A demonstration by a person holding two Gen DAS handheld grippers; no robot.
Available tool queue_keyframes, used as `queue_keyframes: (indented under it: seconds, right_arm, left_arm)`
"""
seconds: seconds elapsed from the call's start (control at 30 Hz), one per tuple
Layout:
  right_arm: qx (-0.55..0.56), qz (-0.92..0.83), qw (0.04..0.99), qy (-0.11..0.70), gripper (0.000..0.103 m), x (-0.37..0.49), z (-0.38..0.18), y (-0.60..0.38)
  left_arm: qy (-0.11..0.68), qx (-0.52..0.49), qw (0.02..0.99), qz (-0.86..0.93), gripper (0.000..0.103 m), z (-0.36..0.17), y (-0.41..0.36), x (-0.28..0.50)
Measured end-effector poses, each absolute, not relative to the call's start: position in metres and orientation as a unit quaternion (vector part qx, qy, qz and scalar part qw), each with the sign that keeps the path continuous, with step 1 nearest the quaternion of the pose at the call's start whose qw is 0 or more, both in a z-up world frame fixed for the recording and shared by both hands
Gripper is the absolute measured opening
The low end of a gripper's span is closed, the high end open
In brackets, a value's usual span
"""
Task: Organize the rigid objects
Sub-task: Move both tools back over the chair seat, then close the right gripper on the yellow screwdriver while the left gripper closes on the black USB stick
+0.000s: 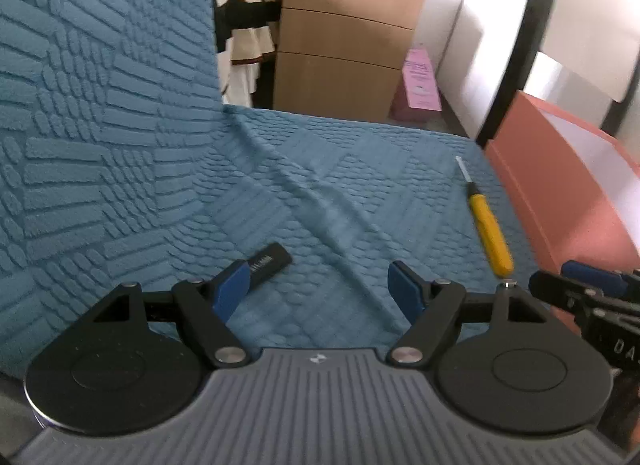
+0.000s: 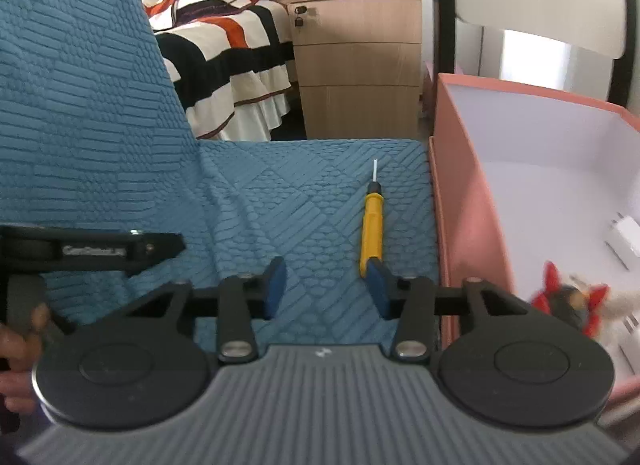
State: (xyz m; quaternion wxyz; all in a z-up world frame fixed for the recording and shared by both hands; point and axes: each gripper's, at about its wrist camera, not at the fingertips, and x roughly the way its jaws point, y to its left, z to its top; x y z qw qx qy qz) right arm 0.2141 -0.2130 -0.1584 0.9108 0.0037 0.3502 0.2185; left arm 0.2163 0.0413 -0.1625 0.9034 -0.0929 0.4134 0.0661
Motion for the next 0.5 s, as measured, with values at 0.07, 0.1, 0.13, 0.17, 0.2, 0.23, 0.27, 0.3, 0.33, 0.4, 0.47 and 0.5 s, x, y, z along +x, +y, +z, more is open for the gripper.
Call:
queue_keyframes:
  seconds: [0.07, 0.1, 0.13, 0.17, 0.2, 0.23, 0.27, 0.3, 0.33, 0.4, 0.47, 0.5]
  right_arm:
    - [-0.008, 0.218, 0.913, 0.344, 0.043, 0.223, -0.161, -0.207]
    - [-0.008, 0.214, 0.915, 0.341, 0.043, 0.229, -0.161, -0.203]
    - [-0.006, 0.212, 0.916, 0.341, 0.042, 0.235, -0.161, -0.201]
    - [-0.005, 0.210, 0.916, 0.341, 0.041, 0.240, -0.162, -0.200]
    - [-0.010, 0.205, 0.918, 0.340, 0.041, 0.247, -0.165, -0.198]
    - [-0.021, 0.198, 0.919, 0.340, 0.040, 0.251, -0.169, -0.195]
    - [-0.036, 0.189, 0.919, 0.343, 0.040, 0.258, -0.174, -0.192]
    - [-0.043, 0.184, 0.918, 0.349, 0.040, 0.263, -0.180, -0.190]
    - [-0.049, 0.180, 0.916, 0.356, 0.036, 0.267, -0.185, -0.189]
    - [-0.056, 0.170, 0.912, 0.370, 0.035, 0.277, -0.195, -0.187]
    - [-0.059, 0.165, 0.909, 0.377, 0.038, 0.282, -0.200, -0.187]
    - [-0.065, 0.164, 0.909, 0.377, 0.038, 0.283, -0.203, -0.186]
  left_arm:
    - [0.422, -0.091, 0.898, 0.079, 0.080, -0.168, 0.048, 0.222]
    - [0.426, -0.091, 0.896, 0.084, 0.080, -0.171, 0.051, 0.224]
    - [0.429, -0.090, 0.895, 0.089, 0.080, -0.173, 0.054, 0.226]
    - [0.431, -0.090, 0.893, 0.094, 0.080, -0.175, 0.056, 0.228]
    - [0.433, -0.088, 0.892, 0.098, 0.080, -0.177, 0.058, 0.230]
    - [0.436, -0.085, 0.890, 0.102, 0.080, -0.179, 0.060, 0.231]
    - [0.440, -0.080, 0.888, 0.107, 0.080, -0.182, 0.061, 0.234]
    - [0.444, -0.075, 0.886, 0.112, 0.080, -0.185, 0.061, 0.236]
    - [0.447, -0.070, 0.884, 0.117, 0.079, -0.187, 0.062, 0.238]
    - [0.453, -0.065, 0.880, 0.125, 0.079, -0.192, 0.063, 0.242]
    - [0.460, -0.065, 0.876, 0.130, 0.079, -0.196, 0.065, 0.244]
    - [0.464, -0.065, 0.874, 0.132, 0.079, -0.199, 0.067, 0.246]
